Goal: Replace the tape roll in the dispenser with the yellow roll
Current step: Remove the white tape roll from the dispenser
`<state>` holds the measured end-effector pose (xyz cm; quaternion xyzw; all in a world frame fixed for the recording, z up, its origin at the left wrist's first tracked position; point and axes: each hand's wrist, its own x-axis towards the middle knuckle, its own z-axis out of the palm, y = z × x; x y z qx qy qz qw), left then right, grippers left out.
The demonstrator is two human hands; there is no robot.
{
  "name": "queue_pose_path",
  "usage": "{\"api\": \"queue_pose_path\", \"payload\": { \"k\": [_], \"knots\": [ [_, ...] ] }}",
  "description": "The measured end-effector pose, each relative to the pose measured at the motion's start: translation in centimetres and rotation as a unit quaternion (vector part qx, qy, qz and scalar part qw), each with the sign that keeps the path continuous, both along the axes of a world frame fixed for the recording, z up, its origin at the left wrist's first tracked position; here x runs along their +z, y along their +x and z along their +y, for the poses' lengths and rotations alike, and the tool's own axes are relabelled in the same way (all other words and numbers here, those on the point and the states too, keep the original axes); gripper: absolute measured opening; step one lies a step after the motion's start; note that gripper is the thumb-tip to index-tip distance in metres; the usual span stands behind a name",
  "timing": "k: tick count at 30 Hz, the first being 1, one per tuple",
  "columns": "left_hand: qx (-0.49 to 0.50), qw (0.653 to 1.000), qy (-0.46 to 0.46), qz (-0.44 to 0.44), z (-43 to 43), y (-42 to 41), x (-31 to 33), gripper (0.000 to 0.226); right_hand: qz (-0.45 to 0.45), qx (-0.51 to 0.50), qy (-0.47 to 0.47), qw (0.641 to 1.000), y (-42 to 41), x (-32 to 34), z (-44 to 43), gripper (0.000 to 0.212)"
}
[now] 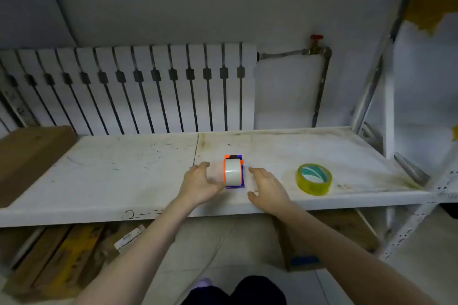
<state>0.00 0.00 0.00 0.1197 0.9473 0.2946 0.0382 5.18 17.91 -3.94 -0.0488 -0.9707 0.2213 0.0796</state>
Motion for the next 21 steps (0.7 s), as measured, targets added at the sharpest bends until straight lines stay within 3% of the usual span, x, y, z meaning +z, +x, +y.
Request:
{"api": "queue_pose_path", "payload": {
  "k": [5, 12, 21],
  "knots": [
    [0.005, 0.999, 0.022, -0.033, 3.0, -2.6, -2.0, 0.073, -0.027, -0.008, 0.004, 1.0, -2.3, -2.2, 0.7, 0.055],
    [0.067, 0.976, 0.184, -0.099, 5.5, -4.6, -3.5, 0.022, 0.025, 0.031, 0.006, 0.999, -3.9, -4.4, 1.6, 0.029],
    [0.115, 0.908, 0.348, -0.201, 5.2, -5.2, -0.7, 0.026, 0.036, 0.062, 0.002, 0.997, -3.6, -4.6, 2.5, 0.023]
  ]
}}
